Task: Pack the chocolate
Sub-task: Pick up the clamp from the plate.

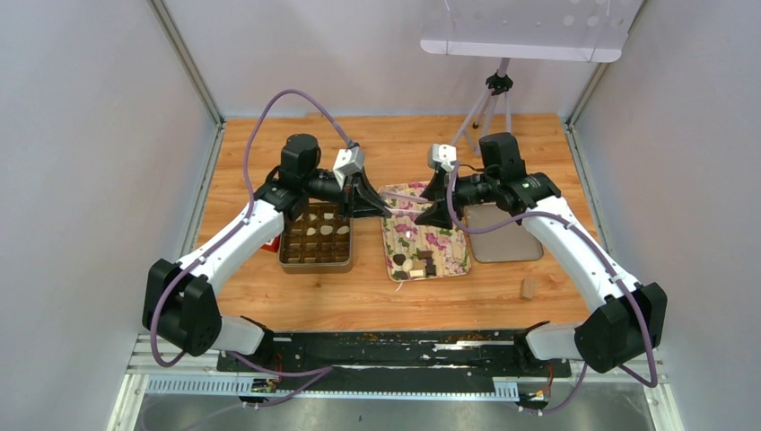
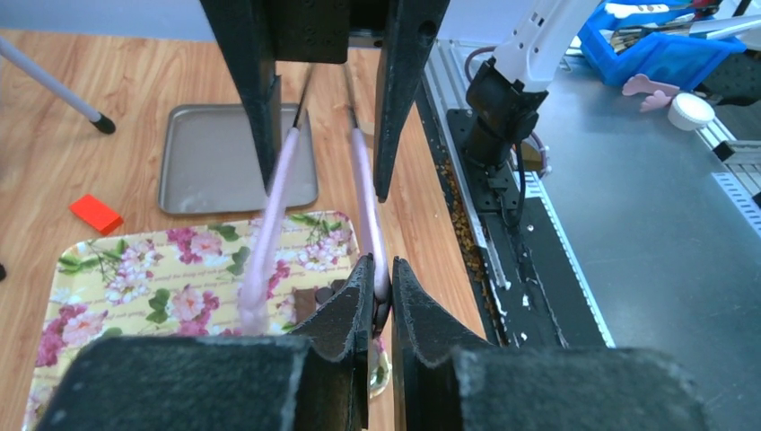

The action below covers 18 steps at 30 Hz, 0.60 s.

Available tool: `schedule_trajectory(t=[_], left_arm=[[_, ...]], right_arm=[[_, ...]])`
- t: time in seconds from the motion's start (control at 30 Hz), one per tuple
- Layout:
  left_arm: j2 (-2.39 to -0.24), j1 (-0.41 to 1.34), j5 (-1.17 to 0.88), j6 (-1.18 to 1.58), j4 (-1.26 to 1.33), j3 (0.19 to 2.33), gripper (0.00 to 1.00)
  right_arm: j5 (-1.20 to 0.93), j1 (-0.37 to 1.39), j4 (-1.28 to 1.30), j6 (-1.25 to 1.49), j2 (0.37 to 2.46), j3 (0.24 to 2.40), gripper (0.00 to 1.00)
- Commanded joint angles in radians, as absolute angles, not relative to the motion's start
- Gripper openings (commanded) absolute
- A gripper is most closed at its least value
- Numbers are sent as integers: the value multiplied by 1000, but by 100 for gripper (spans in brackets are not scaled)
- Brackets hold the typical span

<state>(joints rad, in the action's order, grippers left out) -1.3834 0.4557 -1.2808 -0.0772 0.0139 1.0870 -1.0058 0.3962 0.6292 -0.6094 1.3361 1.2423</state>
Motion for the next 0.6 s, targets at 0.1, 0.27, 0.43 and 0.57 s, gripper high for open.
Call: schedule_trajectory(t=[0.1,0.27,0.43,0.57], left_arm=[[-1407,442,-1258,-156,-69,1108,2],[-1407,442,-1190,-395,-326,1145,20],[-1394,443,-1126,-573,-506,1166,38],[-1359,422,-999,-759,-730,1207,49]], right_arm=[[-990,402,646,-648,1310,1261,40],[-938,402,697,-691,1308,1267,30],[-888,403,783,-743,1316,1283,24],[-820,407,856,-772,1327,1295,24]])
